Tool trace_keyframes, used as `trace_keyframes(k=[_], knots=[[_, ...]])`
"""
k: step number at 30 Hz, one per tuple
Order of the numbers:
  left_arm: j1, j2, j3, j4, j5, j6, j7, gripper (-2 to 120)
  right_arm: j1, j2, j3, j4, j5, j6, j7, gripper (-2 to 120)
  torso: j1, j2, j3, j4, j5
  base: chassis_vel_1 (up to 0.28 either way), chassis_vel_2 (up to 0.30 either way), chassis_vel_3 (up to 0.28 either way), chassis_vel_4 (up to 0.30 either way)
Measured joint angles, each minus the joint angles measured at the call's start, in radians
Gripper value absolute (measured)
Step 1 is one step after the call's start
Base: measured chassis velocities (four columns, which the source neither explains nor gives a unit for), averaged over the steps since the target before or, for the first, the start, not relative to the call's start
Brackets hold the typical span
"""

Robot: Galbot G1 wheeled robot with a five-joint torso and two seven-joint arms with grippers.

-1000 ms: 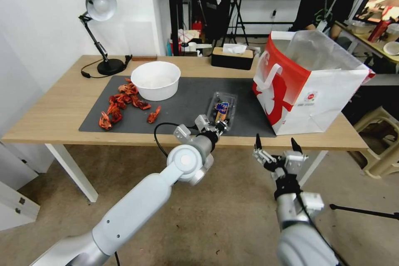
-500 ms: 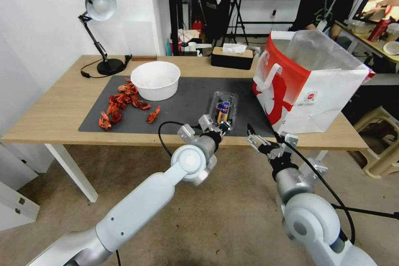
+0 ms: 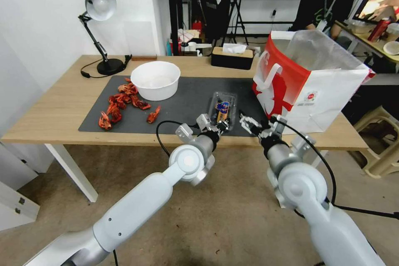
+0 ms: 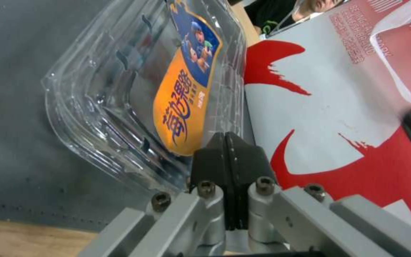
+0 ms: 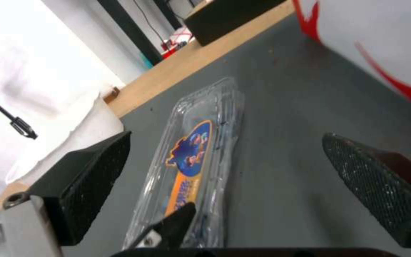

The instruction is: Close the takeout container lid, then place the container into the takeout bag.

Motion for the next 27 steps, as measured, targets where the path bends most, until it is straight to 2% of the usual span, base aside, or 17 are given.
trace_keyframes(k=[7,19,21,22,23,25,26,27], knots=[[0.002,0.002,0.000,-0.002,0.003,-0.002,0.001,0,0.079,0.029,-0.040,-0.079,0.058,-0.022,0.031,100,0.000,0.000,0.000,-0.0001,0.0000,0.000,0.000,0.000,0.000],[0.007,0.006,-0.001,-0.003,0.007,-0.004,0.002,0,0.154,0.088,-0.076,-0.197,0.070,-0.036,0.039,98,0.000,0.000,0.000,-0.0001,0.0000,0.000,0.000,0.000,0.000],[0.009,0.006,-0.001,-0.003,0.008,-0.004,0.002,0,0.161,0.099,-0.080,-0.211,0.069,-0.038,0.039,92,0.000,0.000,0.000,-0.0001,0.0000,0.000,0.000,0.000,0.000],[0.010,0.008,-0.001,-0.003,0.009,-0.005,0.002,0,0.170,0.122,-0.090,-0.235,0.060,-0.040,0.040,78,0.000,0.000,0.000,0.0000,0.0000,0.000,0.000,0.000,0.000],[0.010,0.008,-0.001,-0.003,0.009,-0.005,0.002,0,0.170,0.122,-0.090,-0.235,0.060,-0.040,0.040,78,0.000,0.000,0.000,0.0000,0.0000,0.000,0.000,0.000,0.000],[0.010,0.008,-0.001,-0.004,0.009,-0.007,0.002,0,0.174,0.135,-0.095,-0.248,0.054,-0.045,0.041,65,0.000,0.000,0.000,-0.0001,0.0000,0.000,0.000,0.000,0.000],[0.010,0.008,-0.001,-0.004,0.009,-0.007,0.002,0,0.174,0.135,-0.095,-0.248,0.054,-0.045,0.041,65,0.000,0.000,0.000,-0.0001,0.0000,0.000,0.000,0.000,0.000],[0.009,0.008,-0.001,-0.004,0.009,-0.008,0.002,0,0.175,0.136,-0.096,-0.252,0.053,-0.046,0.041,59,0.000,0.000,0.000,0.0000,0.0000,0.000,0.000,0.000,0.000]])
